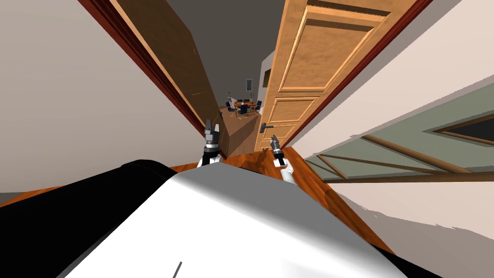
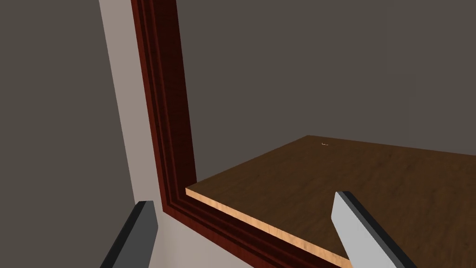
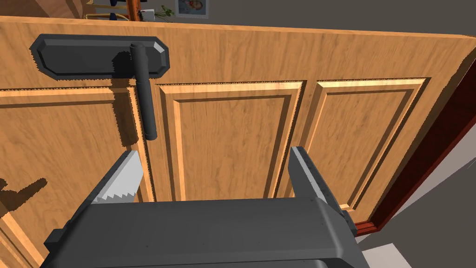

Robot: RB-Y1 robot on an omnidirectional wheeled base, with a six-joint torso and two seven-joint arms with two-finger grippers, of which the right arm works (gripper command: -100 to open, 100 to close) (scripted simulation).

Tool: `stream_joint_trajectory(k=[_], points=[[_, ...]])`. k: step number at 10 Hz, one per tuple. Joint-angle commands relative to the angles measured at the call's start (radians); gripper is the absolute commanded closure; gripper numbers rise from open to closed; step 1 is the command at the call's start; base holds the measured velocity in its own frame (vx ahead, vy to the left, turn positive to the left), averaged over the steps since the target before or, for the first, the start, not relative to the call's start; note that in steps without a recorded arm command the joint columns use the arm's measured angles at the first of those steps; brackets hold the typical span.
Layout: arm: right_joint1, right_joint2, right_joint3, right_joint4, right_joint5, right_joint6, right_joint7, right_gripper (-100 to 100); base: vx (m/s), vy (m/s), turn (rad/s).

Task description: Push the door open

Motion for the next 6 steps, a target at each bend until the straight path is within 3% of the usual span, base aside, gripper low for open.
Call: stream_joint_trajectory(k=[1,2,3,6], points=[[-0.029,-0.005,0.001,0.050,0.008,-0.001,-0.016,-100,0.058,-0.060,0.041],[-0.050,-0.010,0.003,0.073,0.015,-0.001,-0.030,-100,0.085,-0.070,0.052],[-0.050,-0.010,0.003,0.084,0.015,-0.001,-0.030,-100,0.052,-0.045,0.024],[-0.107,-0.023,0.009,0.173,0.034,0.000,-0.069,-100,0.057,-0.046,0.043]])
